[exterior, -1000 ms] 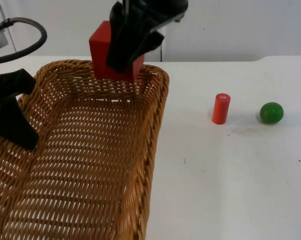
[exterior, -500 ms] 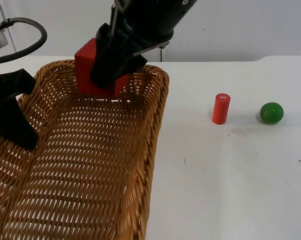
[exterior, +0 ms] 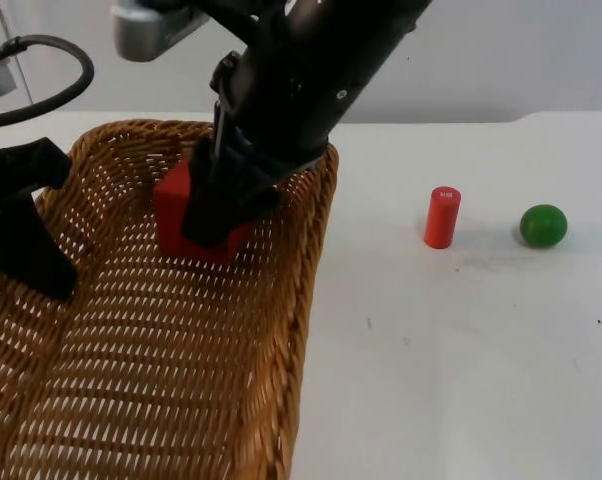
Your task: Pick up the basket with the left hand and place the object to the left of the red cylinder into the basket with the right hand.
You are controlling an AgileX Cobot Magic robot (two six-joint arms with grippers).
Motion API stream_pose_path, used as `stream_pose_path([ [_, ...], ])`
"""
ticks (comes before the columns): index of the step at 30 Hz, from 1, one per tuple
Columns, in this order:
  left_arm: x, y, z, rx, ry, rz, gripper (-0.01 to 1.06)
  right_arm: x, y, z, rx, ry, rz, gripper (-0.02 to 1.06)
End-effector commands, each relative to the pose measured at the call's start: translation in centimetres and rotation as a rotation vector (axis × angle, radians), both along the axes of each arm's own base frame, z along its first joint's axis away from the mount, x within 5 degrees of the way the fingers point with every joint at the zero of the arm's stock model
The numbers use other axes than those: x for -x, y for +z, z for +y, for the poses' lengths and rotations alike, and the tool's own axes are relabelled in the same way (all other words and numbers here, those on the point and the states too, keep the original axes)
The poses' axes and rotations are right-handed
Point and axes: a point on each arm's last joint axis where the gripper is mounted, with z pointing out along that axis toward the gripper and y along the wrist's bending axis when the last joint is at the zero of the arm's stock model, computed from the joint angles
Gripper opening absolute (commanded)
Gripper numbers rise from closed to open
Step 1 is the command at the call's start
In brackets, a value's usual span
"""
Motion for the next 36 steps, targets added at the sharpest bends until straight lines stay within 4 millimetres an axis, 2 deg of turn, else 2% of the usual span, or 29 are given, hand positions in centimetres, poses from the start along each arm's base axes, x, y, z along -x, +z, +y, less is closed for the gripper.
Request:
stream_pose_path([
  [1, 0.0, 0.6, -0.1, 0.015, 0.002, -0.012, 0.00, 0.2, 0.3, 0.0, -0.003, 0.018, 0.000, 0.28],
  [5, 0.0, 0.6, -0.1, 0.015, 0.002, -0.012, 0.00, 0.3, 0.2, -0.1, 0.009, 0.029, 0.013, 0.69],
  [6, 0.0, 0.6, -0.1, 0.015, 0.002, -0.012, 0.00, 0.3, 0.2, -0.1, 0.009, 0.029, 0.013, 0.69],
  [8, 0.0, 0.6, -0.1, 0.015, 0.002, -0.012, 0.00, 0.3, 0.4, -0.2, 0.012, 0.031, 0.004, 0.85],
  [10, 0.0, 0.6, -0.1, 0.015, 0.002, -0.012, 0.00, 0.3, 1.4, -0.5, 0.014, 0.033, -0.027, 0.93],
  [12, 0.0, 0.6, -0.1, 0.015, 0.002, -0.012, 0.00, 0.4, 2.1, -0.8, 0.009, 0.023, -0.040, 0.95],
  [15, 0.0, 0.6, -0.1, 0.015, 0.002, -0.012, 0.00, 0.9, 5.6, -2.0, -0.003, 0.010, -0.134, 0.95],
  [16, 0.0, 0.6, -0.1, 0.015, 0.002, -0.012, 0.00, 0.9, 5.6, -2.0, -0.003, 0.010, -0.134, 0.95],
  [17, 0.0, 0.6, -0.1, 0.015, 0.002, -0.012, 0.00, 1.2, 6.9, -2.5, -0.016, -0.006, -0.154, 0.95],
  [21, -0.1, 0.6, -0.1, 0.015, 0.003, -0.013, 0.00, 2.5, 10.9, -4.3, -0.052, -0.054, -0.202, 0.95],
  [22, -0.1, 0.6, -0.1, 0.015, 0.003, -0.013, 0.00, 2.5, 10.9, -4.3, -0.052, -0.054, -0.202, 0.95],
  [25, -0.1, 0.6, -0.1, 0.014, 0.004, -0.015, 0.00, 4.1, 13.7, -5.8, -0.074, -0.058, -0.207, 0.95],
  [26, -0.1, 0.6, -0.1, 0.014, 0.004, -0.015, 0.00, 4.1, 13.7, -5.8, -0.074, -0.058, -0.207, 0.95],
  [30, -0.1, 0.6, -0.1, 0.014, 0.004, -0.015, 0.00, 6.0, 16.4, -7.7, -0.095, -0.081, -0.191, 0.95],
  [33, -0.1, 0.6, -0.1, 0.014, 0.004, -0.015, 0.00, 7.1, 17.5, -8.8, -0.109, -0.107, -0.173, 0.95],
  [36, -0.1, 0.6, -0.1, 0.013, 0.001, -0.016, 0.00, 7.9, 17.6, -9.7, -0.125, -0.114, -0.189, 0.95],
])
